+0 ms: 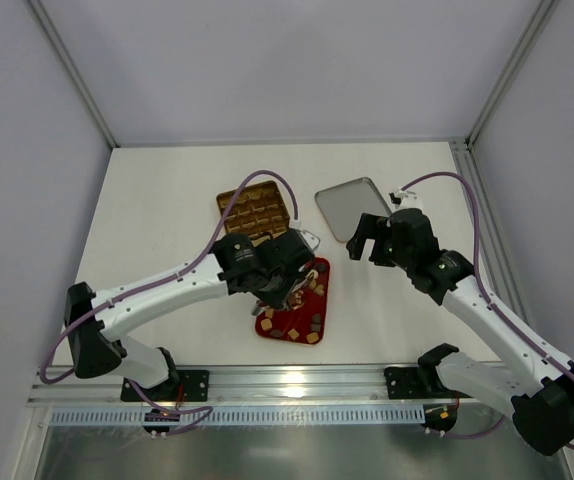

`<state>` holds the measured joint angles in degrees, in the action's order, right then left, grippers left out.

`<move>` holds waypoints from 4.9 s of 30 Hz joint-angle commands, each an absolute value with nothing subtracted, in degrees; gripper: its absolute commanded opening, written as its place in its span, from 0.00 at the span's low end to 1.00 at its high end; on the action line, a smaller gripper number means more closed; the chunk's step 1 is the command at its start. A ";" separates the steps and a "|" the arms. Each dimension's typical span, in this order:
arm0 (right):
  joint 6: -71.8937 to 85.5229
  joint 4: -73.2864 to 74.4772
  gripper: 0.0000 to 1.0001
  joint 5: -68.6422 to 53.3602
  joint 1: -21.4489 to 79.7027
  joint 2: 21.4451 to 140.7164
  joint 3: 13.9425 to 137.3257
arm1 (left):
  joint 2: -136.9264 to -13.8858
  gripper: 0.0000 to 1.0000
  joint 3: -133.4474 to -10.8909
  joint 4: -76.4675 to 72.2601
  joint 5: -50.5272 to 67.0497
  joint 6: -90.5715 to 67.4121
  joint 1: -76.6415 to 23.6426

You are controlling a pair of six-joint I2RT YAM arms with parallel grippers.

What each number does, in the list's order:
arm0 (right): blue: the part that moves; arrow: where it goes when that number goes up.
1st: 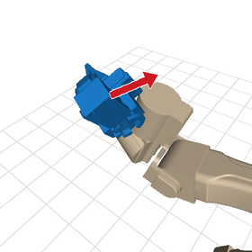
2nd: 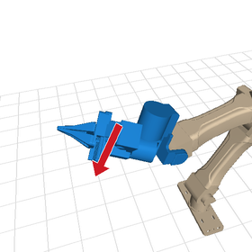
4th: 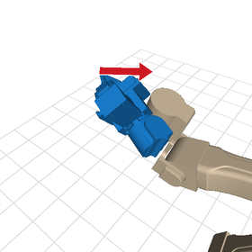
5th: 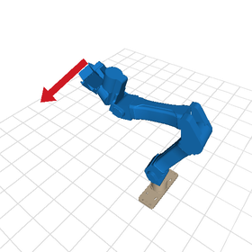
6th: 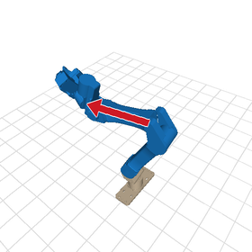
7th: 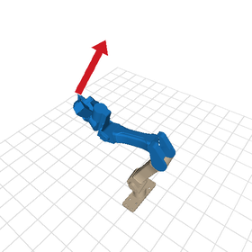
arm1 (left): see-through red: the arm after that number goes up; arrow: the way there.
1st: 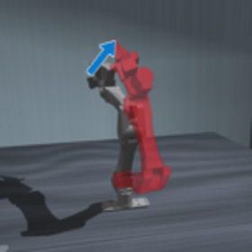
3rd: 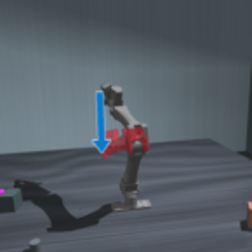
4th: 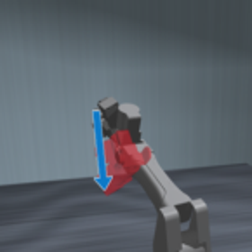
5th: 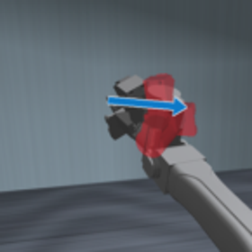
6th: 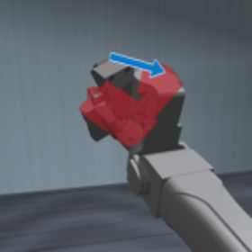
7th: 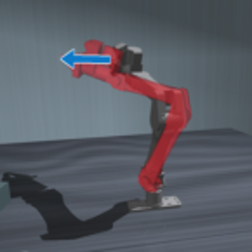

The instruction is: Pack the chocolate

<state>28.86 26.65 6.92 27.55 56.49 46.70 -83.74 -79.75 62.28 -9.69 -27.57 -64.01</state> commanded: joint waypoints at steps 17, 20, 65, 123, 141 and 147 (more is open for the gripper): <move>27.33 25.31 1.00 6.24 27.69 57.22 49.22 | -88.58 0.21 -96.49 61.97 -17.75 -22.07 -46.07; 26.98 25.23 1.00 5.63 27.69 57.57 49.66 | -91.74 0.21 -98.87 60.48 -17.75 -20.92 -41.15; 26.01 25.75 1.00 3.43 27.60 59.15 50.89 | -108.81 0.26 -107.58 58.97 -18.98 -17.67 -31.38; 27.95 24.70 1.00 5.10 27.69 57.57 47.99 | -77.61 0.38 -81.22 65.30 -12.30 -33.04 -59.23; 28.39 25.31 1.00 5.71 27.69 56.78 46.94 | -77.78 0.41 -75.24 65.66 -13.53 -39.37 -66.36; 28.30 25.14 1.00 5.80 27.69 56.87 46.50 | -77.78 0.42 -73.57 64.43 -12.22 -39.90 -66.44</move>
<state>27.79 26.37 4.82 27.55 58.00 46.81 -79.42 -73.91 65.47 -12.16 -38.65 -65.98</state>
